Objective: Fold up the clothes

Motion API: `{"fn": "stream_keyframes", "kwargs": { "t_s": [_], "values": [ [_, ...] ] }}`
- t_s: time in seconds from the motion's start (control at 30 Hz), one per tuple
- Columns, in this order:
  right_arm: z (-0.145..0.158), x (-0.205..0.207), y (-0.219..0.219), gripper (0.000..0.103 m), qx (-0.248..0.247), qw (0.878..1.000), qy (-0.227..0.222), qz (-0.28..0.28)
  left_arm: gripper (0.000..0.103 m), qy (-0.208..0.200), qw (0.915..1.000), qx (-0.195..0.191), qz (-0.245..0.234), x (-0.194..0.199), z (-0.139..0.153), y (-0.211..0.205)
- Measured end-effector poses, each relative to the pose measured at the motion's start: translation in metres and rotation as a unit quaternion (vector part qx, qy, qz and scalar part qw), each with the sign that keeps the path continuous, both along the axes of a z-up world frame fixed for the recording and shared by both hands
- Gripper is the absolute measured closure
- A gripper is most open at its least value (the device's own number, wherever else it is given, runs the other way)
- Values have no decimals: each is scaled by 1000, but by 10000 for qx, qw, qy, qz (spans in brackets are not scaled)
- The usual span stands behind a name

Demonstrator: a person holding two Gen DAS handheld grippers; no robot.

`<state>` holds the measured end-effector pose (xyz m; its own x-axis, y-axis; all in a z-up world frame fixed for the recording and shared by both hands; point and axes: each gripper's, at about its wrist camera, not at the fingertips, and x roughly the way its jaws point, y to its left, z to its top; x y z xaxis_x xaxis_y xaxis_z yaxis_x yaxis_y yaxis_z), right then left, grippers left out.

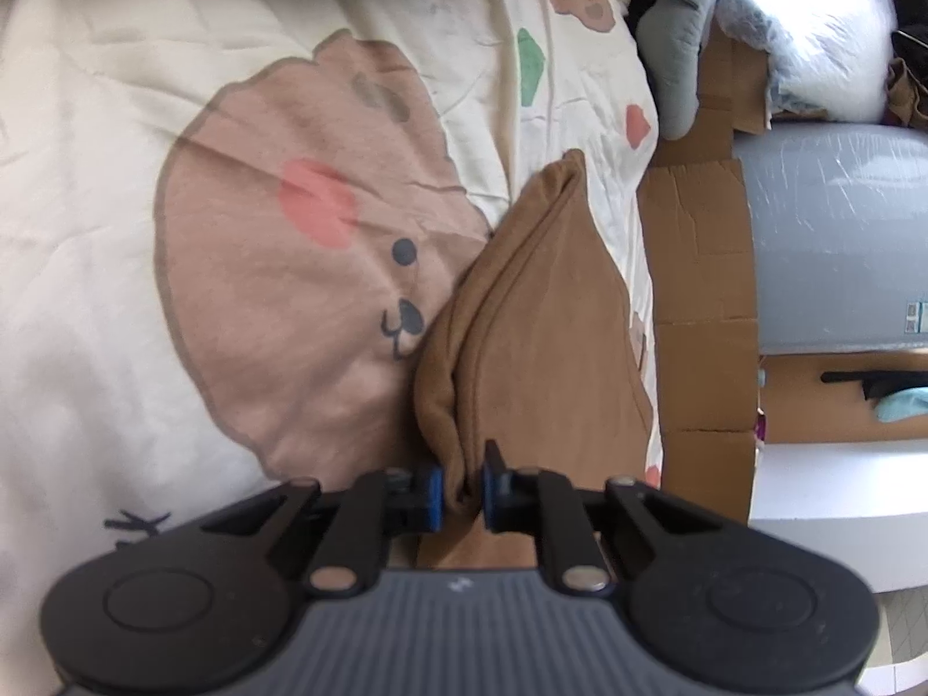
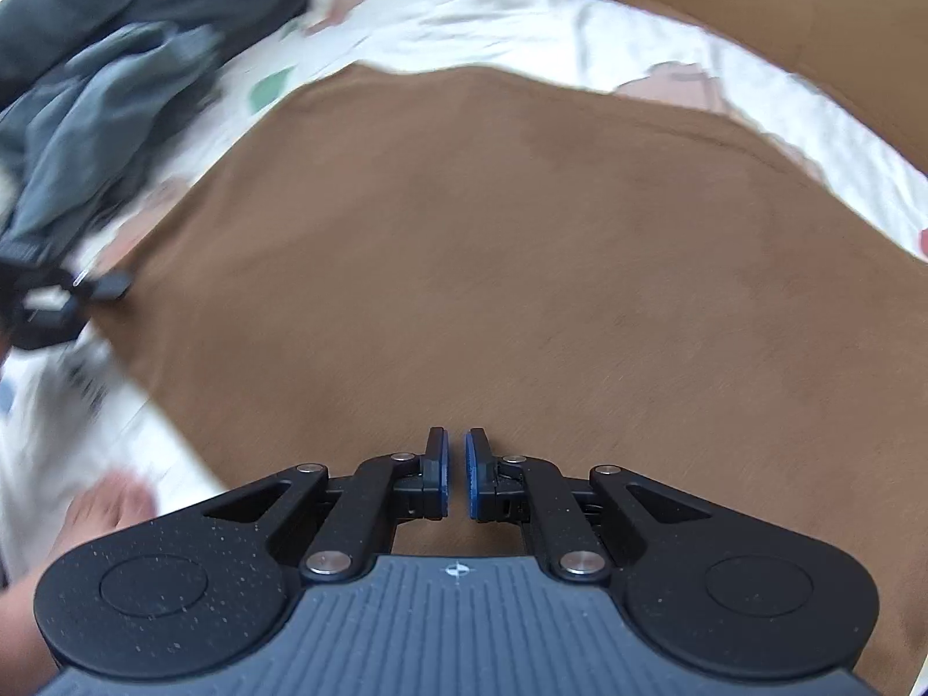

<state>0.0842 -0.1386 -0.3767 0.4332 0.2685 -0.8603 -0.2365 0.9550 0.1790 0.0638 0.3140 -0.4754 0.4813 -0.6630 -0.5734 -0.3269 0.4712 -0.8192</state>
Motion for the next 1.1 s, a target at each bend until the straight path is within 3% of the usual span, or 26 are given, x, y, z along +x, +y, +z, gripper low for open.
{"fn": "stream_keyframes", "kwargs": {
  "t_s": [0.2, 0.67, 1.1],
  "values": [
    [-15, 33, -6, 95, -24, 9988, -138, -464, 89, 62, 10000, -39, -42, 4, -2, 2],
    [-26, 109, -10, 95, -125, 9946, -396, -950, 88, 91, 9995, -306, 58, 5, -11, 5],
    [-29, 164, -15, 95, -208, 9882, -575, -1407, 88, -3, 9998, -200, -31, 5, -9, 4]
  ]
}}
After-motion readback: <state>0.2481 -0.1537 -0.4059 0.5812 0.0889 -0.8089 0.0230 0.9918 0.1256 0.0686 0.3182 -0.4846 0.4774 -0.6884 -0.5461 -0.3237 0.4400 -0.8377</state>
